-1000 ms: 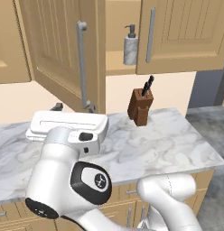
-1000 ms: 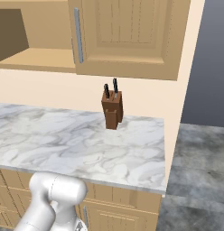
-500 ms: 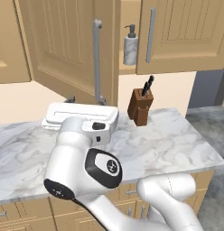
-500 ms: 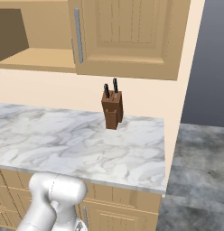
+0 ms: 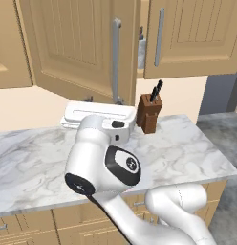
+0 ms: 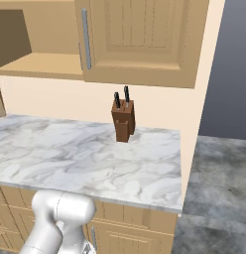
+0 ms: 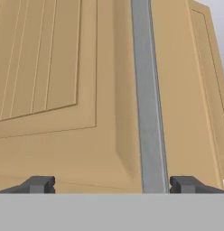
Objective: Pick up the dish brush and soap dispenser from the sink, and place them back in the cabinet, and close the cabinet doors.
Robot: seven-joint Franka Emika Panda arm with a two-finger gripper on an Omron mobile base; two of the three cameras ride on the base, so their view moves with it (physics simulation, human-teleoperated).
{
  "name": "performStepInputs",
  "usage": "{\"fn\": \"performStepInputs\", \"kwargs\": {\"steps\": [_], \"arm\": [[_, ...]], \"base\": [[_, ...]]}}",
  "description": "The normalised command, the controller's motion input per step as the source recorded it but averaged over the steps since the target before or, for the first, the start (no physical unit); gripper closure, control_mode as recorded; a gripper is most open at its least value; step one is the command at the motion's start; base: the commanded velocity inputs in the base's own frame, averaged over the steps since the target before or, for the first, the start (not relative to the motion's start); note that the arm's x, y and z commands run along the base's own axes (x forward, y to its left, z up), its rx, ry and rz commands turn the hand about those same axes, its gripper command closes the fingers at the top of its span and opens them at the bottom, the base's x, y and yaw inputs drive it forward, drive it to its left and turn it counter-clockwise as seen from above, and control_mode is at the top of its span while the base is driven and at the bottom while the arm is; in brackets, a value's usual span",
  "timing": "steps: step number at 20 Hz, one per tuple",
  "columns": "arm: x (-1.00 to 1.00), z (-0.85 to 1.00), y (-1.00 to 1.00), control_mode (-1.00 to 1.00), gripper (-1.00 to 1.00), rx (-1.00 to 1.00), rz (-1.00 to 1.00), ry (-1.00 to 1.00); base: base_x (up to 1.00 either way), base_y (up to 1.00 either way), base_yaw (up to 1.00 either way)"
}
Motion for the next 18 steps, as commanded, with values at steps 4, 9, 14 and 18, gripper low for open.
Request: {"fn": "performStepInputs", "kwargs": {"steps": [4,9,14,18], "arm": [[0.41,-0.01,-0.14,-1.0,-1.0,0.0,0.0,0.0],[0.4,-0.02,-0.12,-1.0,-1.0,0.0,0.0,0.0],[0.36,-0.06,-0.12,-1.0,-1.0,0.0,0.0,0.0],[0.39,-0.08,-0.1,-1.0,-1.0,0.0,0.0,0.0]], "base": [[0.0,0.0,0.0],[0.0,0.0,0.0],[0.0,0.0,0.0],[0.0,0.0,0.0]]}}
